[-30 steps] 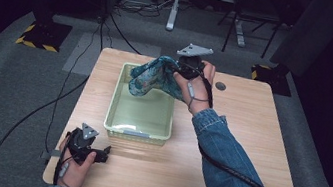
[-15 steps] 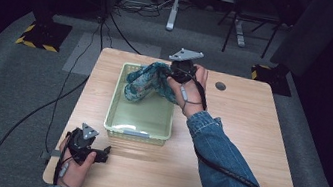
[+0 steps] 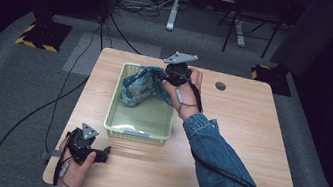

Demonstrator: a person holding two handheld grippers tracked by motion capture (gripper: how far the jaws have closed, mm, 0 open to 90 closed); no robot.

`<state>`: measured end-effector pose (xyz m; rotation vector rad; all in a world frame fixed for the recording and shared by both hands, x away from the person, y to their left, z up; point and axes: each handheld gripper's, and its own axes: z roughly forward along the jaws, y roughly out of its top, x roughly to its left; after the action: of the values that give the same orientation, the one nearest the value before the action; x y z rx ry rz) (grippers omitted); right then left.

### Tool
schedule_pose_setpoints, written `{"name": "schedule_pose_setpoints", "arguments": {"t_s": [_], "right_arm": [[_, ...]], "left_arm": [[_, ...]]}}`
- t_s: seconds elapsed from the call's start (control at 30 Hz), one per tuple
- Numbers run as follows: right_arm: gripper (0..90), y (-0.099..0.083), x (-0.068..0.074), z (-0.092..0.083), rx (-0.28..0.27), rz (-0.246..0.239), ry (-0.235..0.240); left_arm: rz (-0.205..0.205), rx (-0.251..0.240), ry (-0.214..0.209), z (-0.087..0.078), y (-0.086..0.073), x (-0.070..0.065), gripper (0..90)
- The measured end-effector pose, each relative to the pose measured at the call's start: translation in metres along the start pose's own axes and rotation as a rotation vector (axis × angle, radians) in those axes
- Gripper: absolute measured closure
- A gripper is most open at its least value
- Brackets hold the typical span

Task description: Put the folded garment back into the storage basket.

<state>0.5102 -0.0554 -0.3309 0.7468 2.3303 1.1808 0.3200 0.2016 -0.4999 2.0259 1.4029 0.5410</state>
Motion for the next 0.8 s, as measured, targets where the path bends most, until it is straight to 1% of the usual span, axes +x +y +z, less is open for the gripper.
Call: {"name": "schedule_pose_setpoints", "arguments": {"t_s": [0.23, 0.47, 0.5, 0.53, 0.57, 0.6, 0.63, 0.67, 0.7, 0.8], "right_arm": [[81.7, -0.001, 0.003, 0.003, 0.005, 0.002, 0.012], [79.6, -0.004, 0.01, 0.007, 0.012, 0.002, 0.04], [76.0, -0.004, 0.011, 0.008, 0.015, 0.006, 0.054], [67.7, -0.004, 0.011, 0.01, 0.023, 0.019, 0.081], [56.3, -0.004, 0.012, 0.012, 0.026, 0.03, 0.103], [43.6, -0.004, 0.013, 0.014, 0.018, 0.031, 0.119], [39.6, -0.003, 0.015, 0.016, 0.021, 0.027, 0.139], [38.8, -0.002, 0.015, 0.015, 0.022, 0.025, 0.158], [35.4, -0.001, 0.017, 0.014, 0.005, 0.03, 0.173], [32.4, 0.003, 0.02, 0.009, -0.029, 0.024, 0.197]], "left_arm": [[0.001, 0.001, 0.0, 0.0, 0.0, 0.0, 0.1], [0.002, 0.0, -0.001, 0.0, 0.0, 0.0, 0.1], [0.001, 0.0, -0.001, 0.0, 0.0, 0.0, 0.1], [0.001, 0.0, -0.001, 0.0, 0.0, 0.0, 0.1], [0.001, 0.0, -0.001, 0.0, 0.0, 0.0, 0.1], [0.002, 0.0, -0.001, 0.0, 0.0, 0.0, 0.1], [0.001, 0.001, -0.002, 0.0, 0.0, 0.0, 0.1], [0.003, 0.002, -0.004, 0.0, 0.0, 0.0, 0.1], [0.003, 0.002, -0.004, 0.0, 0.0, 0.0, 0.1], [0.003, 0.001, -0.003, 0.0, 0.0, 0.0, 0.1]]}}
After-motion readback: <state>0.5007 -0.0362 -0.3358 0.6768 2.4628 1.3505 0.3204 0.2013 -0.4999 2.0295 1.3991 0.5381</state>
